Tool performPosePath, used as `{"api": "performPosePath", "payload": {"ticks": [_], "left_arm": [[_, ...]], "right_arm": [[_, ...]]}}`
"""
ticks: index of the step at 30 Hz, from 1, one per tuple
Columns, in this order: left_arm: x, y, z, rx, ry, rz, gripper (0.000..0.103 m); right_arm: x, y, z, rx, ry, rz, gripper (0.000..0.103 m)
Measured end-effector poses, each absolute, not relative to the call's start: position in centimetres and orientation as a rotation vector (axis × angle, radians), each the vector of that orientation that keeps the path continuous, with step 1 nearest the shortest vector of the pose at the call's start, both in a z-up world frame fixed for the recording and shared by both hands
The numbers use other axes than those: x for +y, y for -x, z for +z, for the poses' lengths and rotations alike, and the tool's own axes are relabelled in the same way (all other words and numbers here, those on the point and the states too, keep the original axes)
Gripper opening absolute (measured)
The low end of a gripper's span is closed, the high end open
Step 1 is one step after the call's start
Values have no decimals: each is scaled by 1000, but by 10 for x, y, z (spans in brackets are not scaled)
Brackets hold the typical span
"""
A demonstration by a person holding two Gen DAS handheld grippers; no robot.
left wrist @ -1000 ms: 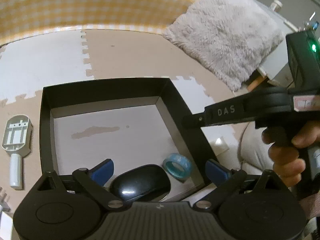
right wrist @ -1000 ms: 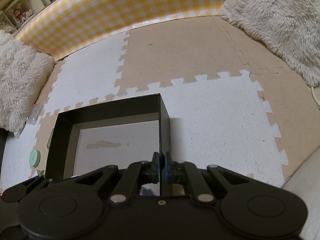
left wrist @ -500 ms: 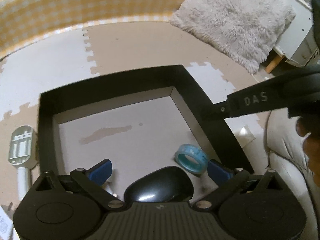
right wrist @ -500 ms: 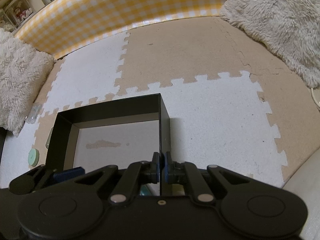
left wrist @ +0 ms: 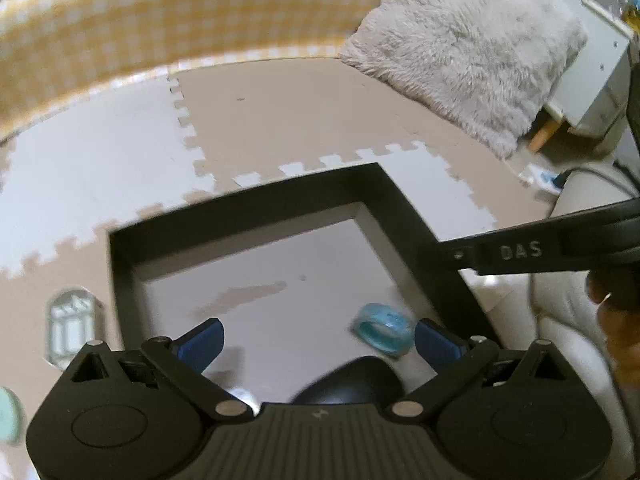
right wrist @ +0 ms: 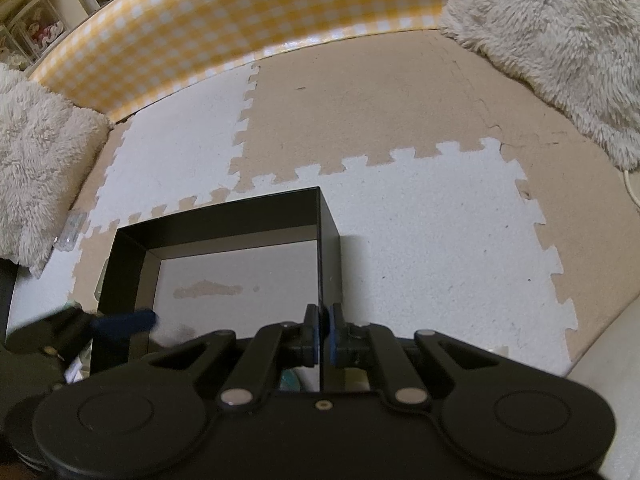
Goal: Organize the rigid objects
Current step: 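Push the black oval case inside the box with the left gripper, then grasp the teal tape roll in the box with the left gripper and reposition it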
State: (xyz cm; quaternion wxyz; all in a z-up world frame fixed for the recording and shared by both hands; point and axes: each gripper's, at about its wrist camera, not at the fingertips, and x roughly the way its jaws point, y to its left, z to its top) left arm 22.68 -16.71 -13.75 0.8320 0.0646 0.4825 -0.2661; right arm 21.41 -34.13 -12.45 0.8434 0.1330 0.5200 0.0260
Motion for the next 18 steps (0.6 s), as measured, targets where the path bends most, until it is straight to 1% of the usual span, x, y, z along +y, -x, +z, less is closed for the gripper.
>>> {"api": "performPosePath", "payload": {"ticks": [5,8,10,16,18], "left_arm": [[-175,-245,-153,1064,-215,-509,101],[-182,-251,-162,1061,-213,-502,102],[-189,-251,-163,1032,-216,-502,102],[-190,-247,-160,1022,-199,-534,102],[-187,-246,-158,1013,-190,-532,100]], "right_arm": [[-342,-215,-125,1097,-286,57,6],[-342,-215,-125,1097,-289,58,6],[-344,-215,-125,1097,-296,60,6],[-344,-215,-126,1099,-301,62,6],[-343,-216,-125,1099,-297,60,6]]}}
